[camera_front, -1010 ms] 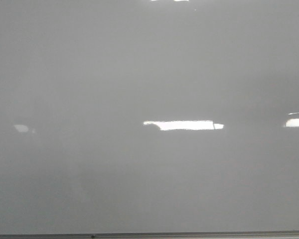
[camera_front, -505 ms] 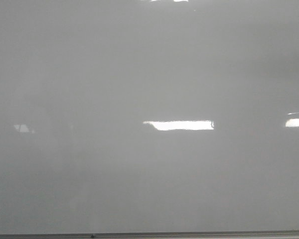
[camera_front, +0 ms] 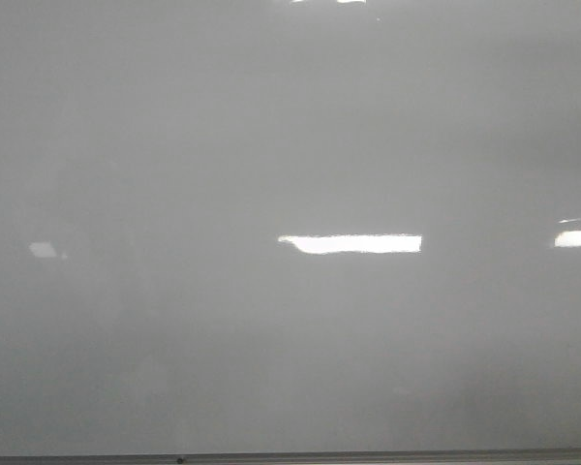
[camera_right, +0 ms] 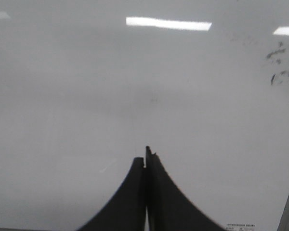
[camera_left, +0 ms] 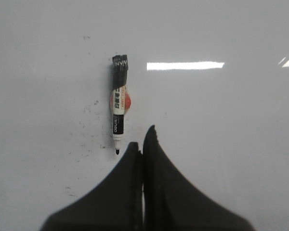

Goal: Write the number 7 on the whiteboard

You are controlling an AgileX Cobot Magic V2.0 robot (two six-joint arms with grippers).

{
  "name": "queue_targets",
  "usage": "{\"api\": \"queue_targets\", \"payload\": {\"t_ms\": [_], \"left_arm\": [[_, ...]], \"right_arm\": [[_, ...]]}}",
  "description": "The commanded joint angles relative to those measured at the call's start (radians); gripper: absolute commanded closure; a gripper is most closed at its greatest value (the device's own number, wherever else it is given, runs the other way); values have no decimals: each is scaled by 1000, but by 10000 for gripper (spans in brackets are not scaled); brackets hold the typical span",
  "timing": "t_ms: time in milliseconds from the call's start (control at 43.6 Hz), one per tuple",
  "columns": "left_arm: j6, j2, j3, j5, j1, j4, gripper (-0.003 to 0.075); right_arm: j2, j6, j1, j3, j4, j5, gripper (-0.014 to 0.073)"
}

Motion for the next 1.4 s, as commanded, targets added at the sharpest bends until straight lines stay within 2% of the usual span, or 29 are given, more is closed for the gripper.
{"api": "queue_targets", "payload": {"t_ms": [0, 92, 161, 184, 321, 390, 436, 735, 964, 1377], "left_arm": [[-3, 29, -12, -70, -10, -4, 740], [-3, 54, -8, -63, -10, -2, 713], [-3, 77, -10, -53, -10, 7, 615], [-3, 85, -11, -53, -10, 7, 588], [-5, 159, -12, -55, -10, 13, 304], [-10, 213, -14, -55, -8, 13, 231], [-16, 243, -21, -51, -1, 13, 206], [-34, 487, -150, -40, 69, 43, 198], [-32, 641, -209, -143, 69, 80, 217], [-32, 836, -223, -399, 69, 80, 325]], "right_arm": [[51, 0, 2, -10, 6, -56, 659], [85, -8, 2, -6, 6, -49, 634], [102, -8, 2, -6, 6, -49, 547], [106, -8, 2, -6, 6, -49, 503], [110, -8, 2, -6, 6, -50, 164], [110, -8, 2, -6, 6, -50, 35], [110, -8, 2, -6, 6, -49, -7], [110, -8, 2, -6, 6, -54, -21], [110, -8, 2, -6, 6, -63, -21], [110, -8, 2, -6, 6, -62, -21]]}}
